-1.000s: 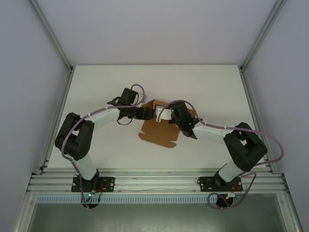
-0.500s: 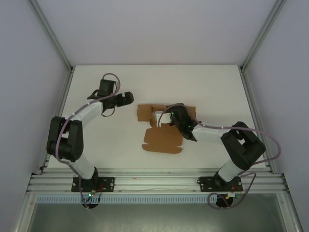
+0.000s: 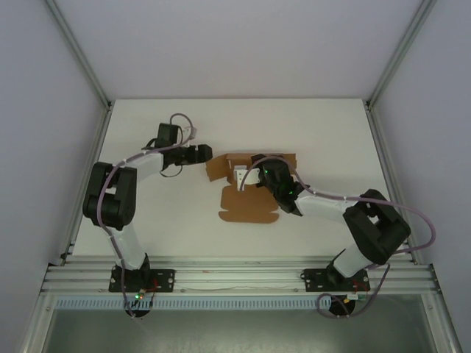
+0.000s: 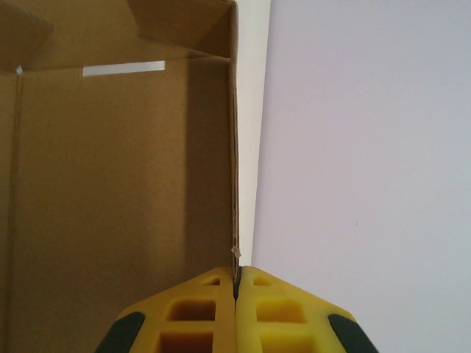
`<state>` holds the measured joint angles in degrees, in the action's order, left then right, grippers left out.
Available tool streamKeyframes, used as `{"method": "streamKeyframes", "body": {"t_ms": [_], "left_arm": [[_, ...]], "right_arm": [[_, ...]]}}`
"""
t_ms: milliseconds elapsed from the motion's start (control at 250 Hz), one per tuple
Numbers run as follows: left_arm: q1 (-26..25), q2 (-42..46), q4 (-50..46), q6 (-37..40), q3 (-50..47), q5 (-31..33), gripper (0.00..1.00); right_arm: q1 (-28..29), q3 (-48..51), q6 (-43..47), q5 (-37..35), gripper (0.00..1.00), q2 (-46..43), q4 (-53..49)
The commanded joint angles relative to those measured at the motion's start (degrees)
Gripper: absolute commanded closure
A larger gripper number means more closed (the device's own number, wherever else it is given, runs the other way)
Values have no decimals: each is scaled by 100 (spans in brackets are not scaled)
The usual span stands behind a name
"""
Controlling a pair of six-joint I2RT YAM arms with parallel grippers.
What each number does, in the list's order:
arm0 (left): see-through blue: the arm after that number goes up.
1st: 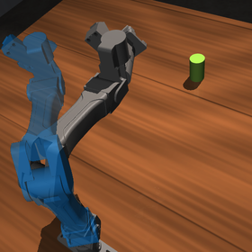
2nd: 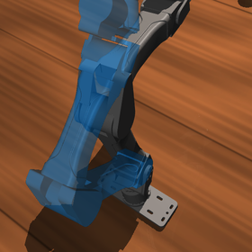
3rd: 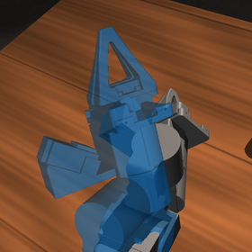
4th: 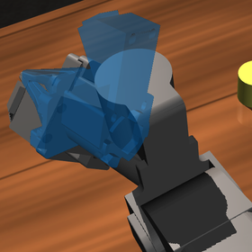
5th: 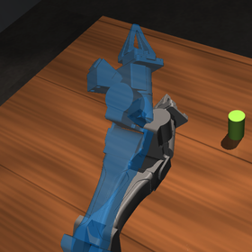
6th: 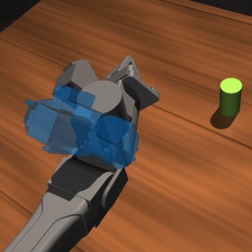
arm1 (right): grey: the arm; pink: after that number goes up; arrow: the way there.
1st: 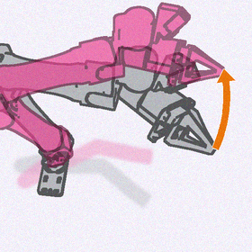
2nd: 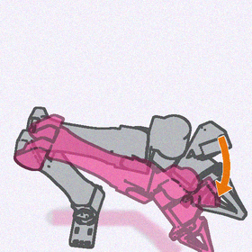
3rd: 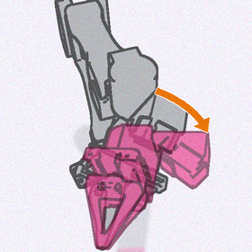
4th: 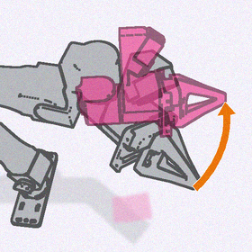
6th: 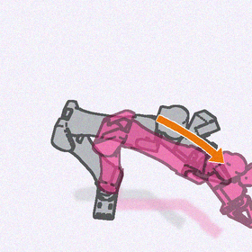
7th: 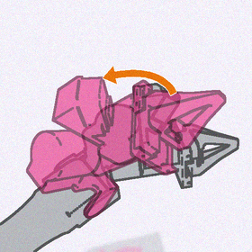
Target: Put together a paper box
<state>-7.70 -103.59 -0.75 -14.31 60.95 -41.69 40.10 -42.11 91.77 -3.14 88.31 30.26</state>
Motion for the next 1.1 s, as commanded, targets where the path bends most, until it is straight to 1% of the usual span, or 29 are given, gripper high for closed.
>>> {"method": "streamKeyframes", "body": {"t_ms": [0,36,116,240,496,596,651,739,843,919,975,1035,1095], "left_arm": [[-287,311,488,472,-373,-524,36],[-397,356,503,577,-476,-487,37],[-630,438,714,763,-724,-465,38],[-808,484,1277,743,-1037,-479,38],[-826,499,1721,672,-1015,545,37],[-827,504,1704,662,-893,865,36],[-828,451,1717,644,-858,1029,36],[-826,402,1423,631,-784,1412,35],[-826,460,1386,682,-1005,1591,32],[-827,562,1244,738,-1126,1740,32],[-826,676,1185,713,-1221,1881,32],[-829,821,1337,625,-1409,2028,32],[-820,959,1495,551,-1584,2026,31]], "right_arm": [[25,-179,-118,-290,100,165,313],[26,-204,-162,-321,100,193,312],[29,-154,-163,-280,100,229,437],[29,-39,-93,-240,100,330,849],[-34,-198,-195,-267,100,692,1642],[-96,-192,-304,-249,100,931,2258],[-129,-146,-173,-156,100,1074,2289],[-142,-21,-144,41,100,1326,2466],[-150,54,-14,239,100,1729,2902],[-149,73,156,343,100,2009,3270],[-150,90,183,434,100,2198,3722],[-153,82,177,475,100,2354,4132],[-157,48,325,419,100,2418,4131]]}}
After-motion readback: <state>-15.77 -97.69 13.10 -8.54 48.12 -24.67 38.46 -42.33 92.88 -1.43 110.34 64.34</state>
